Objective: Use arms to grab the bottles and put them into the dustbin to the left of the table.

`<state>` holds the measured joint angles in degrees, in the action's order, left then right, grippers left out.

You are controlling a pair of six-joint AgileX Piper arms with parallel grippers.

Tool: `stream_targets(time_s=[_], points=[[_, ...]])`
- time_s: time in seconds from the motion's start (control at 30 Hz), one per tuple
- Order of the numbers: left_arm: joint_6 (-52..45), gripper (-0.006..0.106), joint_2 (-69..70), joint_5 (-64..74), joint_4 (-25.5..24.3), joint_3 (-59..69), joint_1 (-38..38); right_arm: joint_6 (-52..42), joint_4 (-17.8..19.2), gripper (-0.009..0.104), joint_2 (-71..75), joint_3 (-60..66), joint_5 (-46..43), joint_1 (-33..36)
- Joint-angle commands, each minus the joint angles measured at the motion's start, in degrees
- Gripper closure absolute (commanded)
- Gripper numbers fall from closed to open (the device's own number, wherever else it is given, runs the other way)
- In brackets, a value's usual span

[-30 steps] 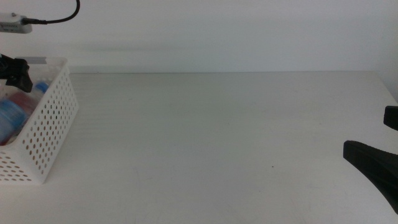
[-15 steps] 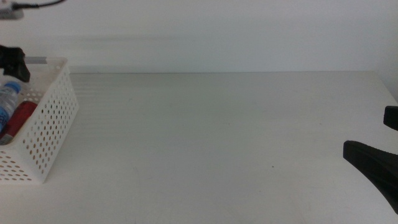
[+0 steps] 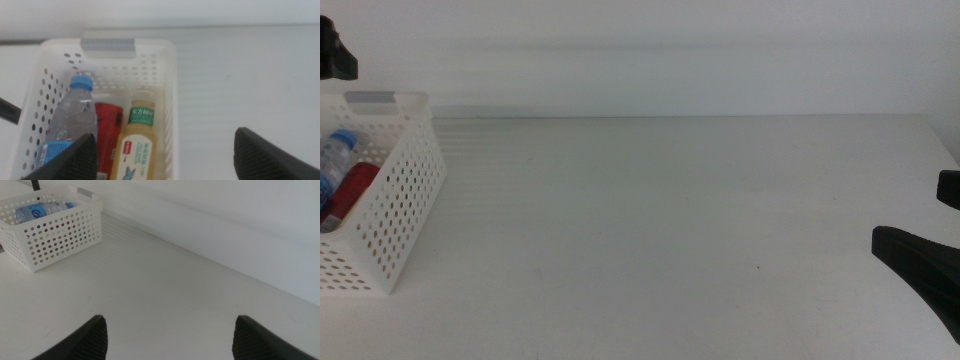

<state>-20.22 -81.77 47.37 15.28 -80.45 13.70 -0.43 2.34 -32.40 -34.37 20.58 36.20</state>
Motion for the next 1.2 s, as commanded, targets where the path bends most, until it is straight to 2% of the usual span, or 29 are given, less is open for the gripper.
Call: stream_targets(time_s=[0.0,0.47,0.73,0.93,1.17], points=[[0.2,0.012,6.3,-6.8,2.1,2.5,-1.0,-0.3,0.8,0.030,-0.3,-1.7,-4.0,0.1],[-6.9,0.012,26.5,-10.7,12.1,15.4,-1.7,-0.3,0.8,0.030,-0.3,-1.7,-4.0,0.1],[-13.7,0.012,34.0,-13.4,21.3,22.1,-2.8,-0.3,0.8,0.030,-0.3,-1.7,-4.0,0.1],[-15.6,0.012,37.2,-16.2,22.5,27.1,-6.4,-0.3,0.8,0.030,-0.3,-1.7,-4.0,0.1],[-15.8,0.012,40.7,-19.4,23.7,32.0,-6.6,-0.3,0.8,0.030,-0.3,-1.7,-4.0,0.1]])
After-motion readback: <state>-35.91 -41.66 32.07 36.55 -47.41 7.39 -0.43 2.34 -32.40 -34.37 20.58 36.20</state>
